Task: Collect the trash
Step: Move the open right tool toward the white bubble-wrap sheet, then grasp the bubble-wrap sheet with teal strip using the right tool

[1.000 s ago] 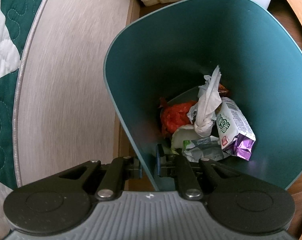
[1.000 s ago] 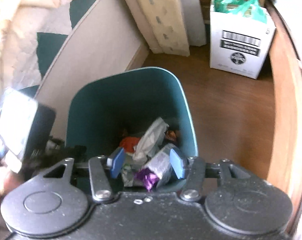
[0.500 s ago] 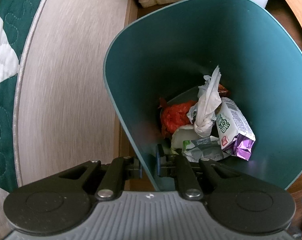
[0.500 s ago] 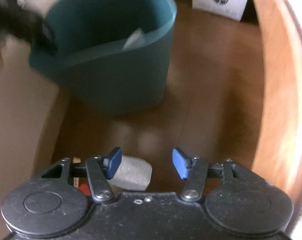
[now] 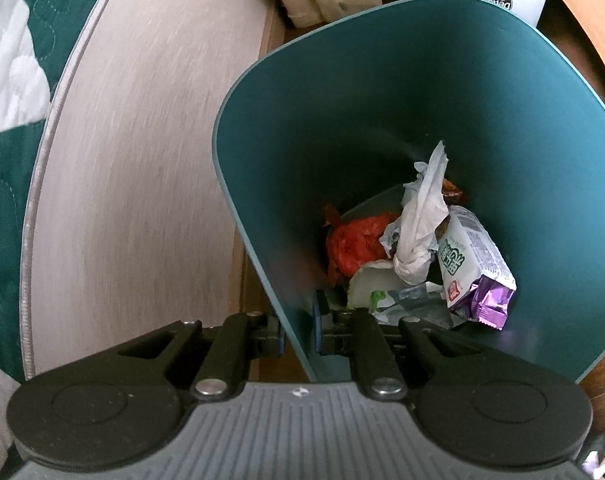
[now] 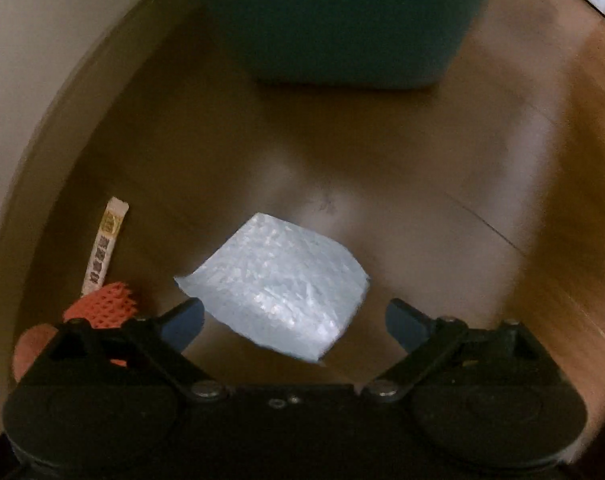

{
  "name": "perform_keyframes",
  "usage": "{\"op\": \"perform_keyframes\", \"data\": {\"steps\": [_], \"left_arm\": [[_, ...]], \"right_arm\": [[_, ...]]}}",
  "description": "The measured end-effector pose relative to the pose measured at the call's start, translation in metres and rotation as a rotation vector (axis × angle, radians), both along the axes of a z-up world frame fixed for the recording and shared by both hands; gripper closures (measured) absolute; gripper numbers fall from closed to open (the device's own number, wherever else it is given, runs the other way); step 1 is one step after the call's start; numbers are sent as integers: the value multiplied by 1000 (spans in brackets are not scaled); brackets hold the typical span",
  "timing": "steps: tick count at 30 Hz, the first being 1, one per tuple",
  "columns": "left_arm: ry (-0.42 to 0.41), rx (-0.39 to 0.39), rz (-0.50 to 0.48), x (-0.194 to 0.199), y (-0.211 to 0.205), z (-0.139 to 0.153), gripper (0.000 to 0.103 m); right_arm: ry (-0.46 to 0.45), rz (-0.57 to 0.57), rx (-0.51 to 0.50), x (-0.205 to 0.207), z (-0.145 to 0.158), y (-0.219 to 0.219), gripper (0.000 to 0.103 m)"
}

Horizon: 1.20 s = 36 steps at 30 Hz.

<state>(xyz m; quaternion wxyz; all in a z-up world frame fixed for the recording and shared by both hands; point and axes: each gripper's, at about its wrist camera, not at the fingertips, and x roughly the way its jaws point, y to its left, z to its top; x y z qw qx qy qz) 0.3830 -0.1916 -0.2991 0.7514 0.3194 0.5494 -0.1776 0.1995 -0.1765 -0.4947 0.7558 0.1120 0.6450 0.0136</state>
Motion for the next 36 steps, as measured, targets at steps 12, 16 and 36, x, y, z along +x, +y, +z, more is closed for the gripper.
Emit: {"op": "perform_keyframes", "data": {"steps": [12,16,36], "left_arm": [[-12,-22,-17,-2,0,6,91],[-19,-22,-18,-3,0,6,91],[-2,24,14,4,-1,-2,90]], "right_arm": [[-41,608,-172,-4,-28,65,6],[9,584,-224,-2,-41,67,42],[-25,-52,-134,-4,100,-32,102]]}}
